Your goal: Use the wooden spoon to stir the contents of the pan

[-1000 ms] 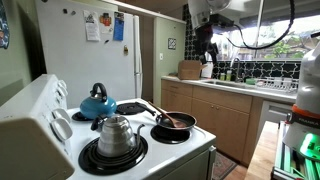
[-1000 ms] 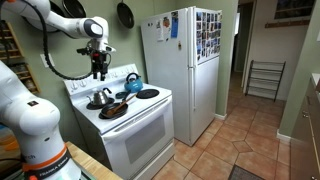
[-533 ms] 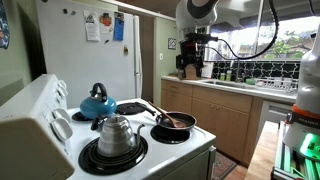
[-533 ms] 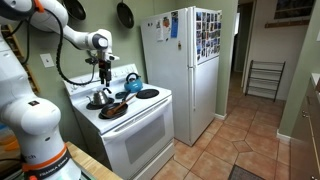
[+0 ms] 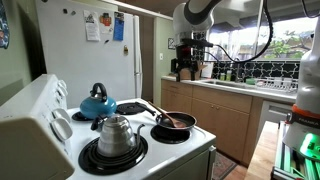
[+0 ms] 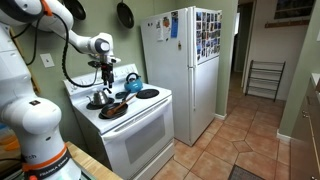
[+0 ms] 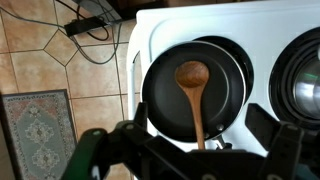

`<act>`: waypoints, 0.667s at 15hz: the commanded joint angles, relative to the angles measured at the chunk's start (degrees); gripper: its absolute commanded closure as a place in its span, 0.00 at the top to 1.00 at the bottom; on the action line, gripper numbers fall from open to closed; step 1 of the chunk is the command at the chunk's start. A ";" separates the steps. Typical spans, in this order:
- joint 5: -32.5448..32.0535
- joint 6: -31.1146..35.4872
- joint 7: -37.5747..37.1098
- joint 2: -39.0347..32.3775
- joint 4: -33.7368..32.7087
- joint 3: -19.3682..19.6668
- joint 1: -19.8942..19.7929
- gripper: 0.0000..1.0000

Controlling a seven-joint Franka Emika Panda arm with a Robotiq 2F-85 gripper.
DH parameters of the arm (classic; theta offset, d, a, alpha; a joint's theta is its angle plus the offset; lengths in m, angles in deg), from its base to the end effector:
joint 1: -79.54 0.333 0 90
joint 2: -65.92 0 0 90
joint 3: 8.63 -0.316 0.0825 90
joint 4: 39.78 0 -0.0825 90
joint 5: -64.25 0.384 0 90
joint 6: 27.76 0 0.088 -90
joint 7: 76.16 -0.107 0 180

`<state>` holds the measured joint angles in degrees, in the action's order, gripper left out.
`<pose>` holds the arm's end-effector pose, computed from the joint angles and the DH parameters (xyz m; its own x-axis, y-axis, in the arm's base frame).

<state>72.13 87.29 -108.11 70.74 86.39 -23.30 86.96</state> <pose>0.4623 0.1977 0.4084 0.9611 -0.2331 -0.1479 -0.2386 -0.9709 -0.0206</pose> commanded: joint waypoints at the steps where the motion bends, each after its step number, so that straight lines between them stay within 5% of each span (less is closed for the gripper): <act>1: -0.10 -0.10 -0.07 -0.03 -0.12 0.98 1.00 1.00; 10: -0.74 3.56 2.99 -11.18 -3.72 1.82 1.72 1.00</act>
<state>71.73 88.66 -106.51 64.63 84.94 -22.71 87.35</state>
